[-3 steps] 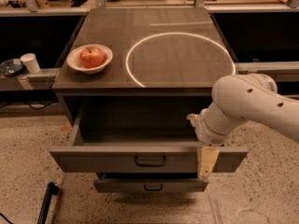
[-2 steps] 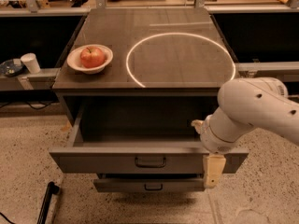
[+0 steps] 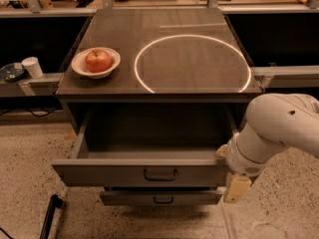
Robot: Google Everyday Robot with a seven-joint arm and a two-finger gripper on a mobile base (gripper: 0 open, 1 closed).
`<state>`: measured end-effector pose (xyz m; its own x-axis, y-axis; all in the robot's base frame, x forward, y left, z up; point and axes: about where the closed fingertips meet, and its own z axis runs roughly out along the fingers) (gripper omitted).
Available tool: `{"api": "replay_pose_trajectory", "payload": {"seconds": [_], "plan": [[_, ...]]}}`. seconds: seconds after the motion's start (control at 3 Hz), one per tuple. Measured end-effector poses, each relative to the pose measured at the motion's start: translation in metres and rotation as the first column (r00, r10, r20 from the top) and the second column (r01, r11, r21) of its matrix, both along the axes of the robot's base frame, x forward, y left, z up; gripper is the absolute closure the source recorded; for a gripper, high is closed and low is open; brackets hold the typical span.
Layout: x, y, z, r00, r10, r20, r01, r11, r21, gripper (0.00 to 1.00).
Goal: Open top drawer
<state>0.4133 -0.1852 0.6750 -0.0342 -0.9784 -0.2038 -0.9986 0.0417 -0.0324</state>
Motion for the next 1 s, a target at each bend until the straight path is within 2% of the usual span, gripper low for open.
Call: {"api": "replay_pose_trajectory", "payload": {"seconds": [0.33,0.67,1.0], "plan": [[-0.003,-0.009,-0.009,0.9997,-0.019,-0.015,0.019,1.0,-0.008,0.39],[-0.004,-0.008,-0.007,0.9999,-0.013,-0.011,0.013,1.0,-0.009,0.44],[-0.005,-0.004,0.002,1.0,0.008,0.004,-0.008,1.0,-0.013,0.44]]}}
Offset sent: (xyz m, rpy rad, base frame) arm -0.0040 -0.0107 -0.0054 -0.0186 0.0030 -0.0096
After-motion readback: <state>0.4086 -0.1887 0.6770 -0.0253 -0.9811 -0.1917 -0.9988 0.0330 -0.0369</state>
